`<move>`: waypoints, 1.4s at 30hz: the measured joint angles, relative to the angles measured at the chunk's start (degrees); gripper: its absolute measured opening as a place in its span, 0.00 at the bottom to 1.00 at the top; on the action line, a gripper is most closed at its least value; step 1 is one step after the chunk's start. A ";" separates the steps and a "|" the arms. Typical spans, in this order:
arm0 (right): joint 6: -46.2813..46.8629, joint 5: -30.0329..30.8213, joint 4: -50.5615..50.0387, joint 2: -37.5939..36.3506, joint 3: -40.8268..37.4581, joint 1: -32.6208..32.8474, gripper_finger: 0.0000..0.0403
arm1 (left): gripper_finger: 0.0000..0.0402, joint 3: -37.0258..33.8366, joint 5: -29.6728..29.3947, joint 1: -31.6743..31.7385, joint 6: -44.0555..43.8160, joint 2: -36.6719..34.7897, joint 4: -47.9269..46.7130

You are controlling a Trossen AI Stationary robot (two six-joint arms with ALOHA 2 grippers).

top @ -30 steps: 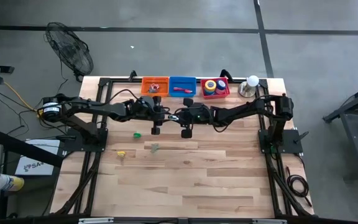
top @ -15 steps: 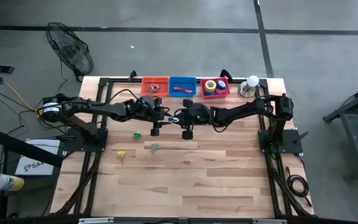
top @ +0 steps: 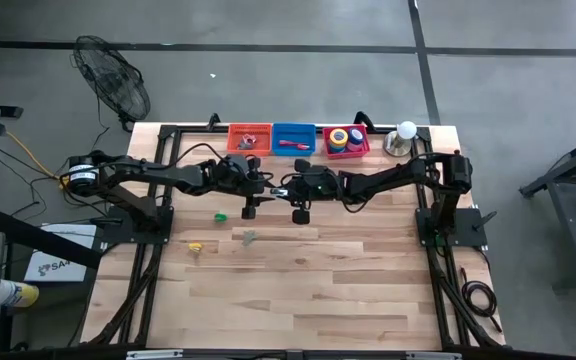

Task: Pick and place Stapler, Stapler remover, tape
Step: Put the green staple remover into the orange bin

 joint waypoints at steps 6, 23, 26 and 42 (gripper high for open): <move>0.08 0.10 0.04 0.00 0.00 0.00 0.22 | 0.41 -0.04 -0.28 0.00 0.00 0.00 0.65; 0.17 -0.73 -0.39 0.02 -0.02 0.02 0.22 | 0.40 0.02 -0.85 0.00 1.09 -0.02 2.05; 0.17 -0.73 -0.37 0.02 -0.02 0.04 0.22 | 0.37 0.02 -0.90 -0.01 1.09 -0.02 0.99; 1.15 -0.60 -0.39 0.02 -0.02 0.02 0.22 | 0.31 0.02 -0.79 0.00 1.09 -0.02 0.44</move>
